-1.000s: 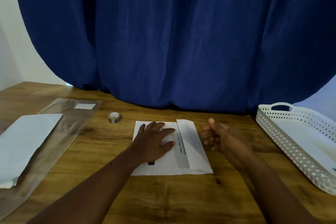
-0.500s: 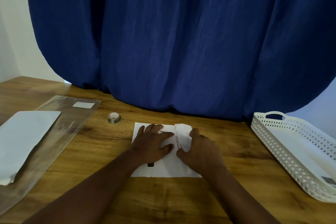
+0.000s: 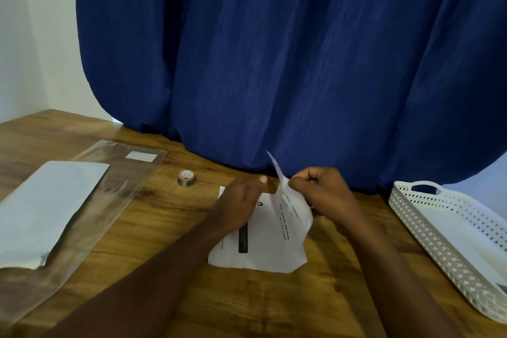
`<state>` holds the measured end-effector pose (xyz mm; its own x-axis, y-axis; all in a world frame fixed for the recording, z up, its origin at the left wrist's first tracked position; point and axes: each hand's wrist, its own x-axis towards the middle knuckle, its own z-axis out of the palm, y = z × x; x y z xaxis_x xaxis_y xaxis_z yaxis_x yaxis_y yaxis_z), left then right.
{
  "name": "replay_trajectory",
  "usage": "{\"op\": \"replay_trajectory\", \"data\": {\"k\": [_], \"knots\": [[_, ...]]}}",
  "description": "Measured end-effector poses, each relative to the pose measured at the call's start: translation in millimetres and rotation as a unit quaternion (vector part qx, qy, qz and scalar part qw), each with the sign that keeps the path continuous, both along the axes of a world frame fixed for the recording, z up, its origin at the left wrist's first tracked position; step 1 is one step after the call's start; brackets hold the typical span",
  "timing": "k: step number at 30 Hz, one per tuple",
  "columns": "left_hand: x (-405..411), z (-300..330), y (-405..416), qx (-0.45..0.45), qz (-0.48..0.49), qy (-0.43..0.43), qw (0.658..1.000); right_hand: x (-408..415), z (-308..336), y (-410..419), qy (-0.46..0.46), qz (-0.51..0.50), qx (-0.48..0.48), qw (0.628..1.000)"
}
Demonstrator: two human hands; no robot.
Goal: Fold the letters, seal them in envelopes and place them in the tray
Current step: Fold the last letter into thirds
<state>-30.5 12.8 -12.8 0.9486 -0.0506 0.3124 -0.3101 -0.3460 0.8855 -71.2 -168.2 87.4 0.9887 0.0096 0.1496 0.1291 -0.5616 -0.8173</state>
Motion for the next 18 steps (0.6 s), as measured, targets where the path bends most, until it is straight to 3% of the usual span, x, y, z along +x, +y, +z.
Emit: {"op": "replay_trajectory", "data": {"k": [3, 6, 8, 10, 14, 18], "knots": [[5.2, 18.1, 14.7, -0.14, 0.029, 0.067, 0.987, 0.0, -8.2, 22.2, 0.02, 0.058, 0.043, 0.997], [14.2, 23.1, 29.4, -0.165, 0.057, 0.133, 0.976, 6.3, -13.5, 37.2, 0.064, 0.119, 0.106, 0.985], [19.2, 16.9, 35.4, -0.106, 0.081, 0.091, 0.987, 15.4, -16.4, 37.0, 0.072, 0.107, 0.114, 0.985], [22.3, 10.1, 41.6, 0.009, 0.121, 0.053, 0.991, 28.1, -22.4, 27.9, 0.054, 0.077, 0.085, 0.992], [21.7, 0.5, 49.8, 0.254, 0.199, -0.037, 0.946, 59.9, -49.7, 2.2, 0.034, 0.007, -0.033, 0.999], [20.9, -7.1, 41.6, 0.297, 0.077, -0.096, 0.947, 80.4, -90.8, -2.9, -0.01, 0.013, -0.152, 0.988]]}}
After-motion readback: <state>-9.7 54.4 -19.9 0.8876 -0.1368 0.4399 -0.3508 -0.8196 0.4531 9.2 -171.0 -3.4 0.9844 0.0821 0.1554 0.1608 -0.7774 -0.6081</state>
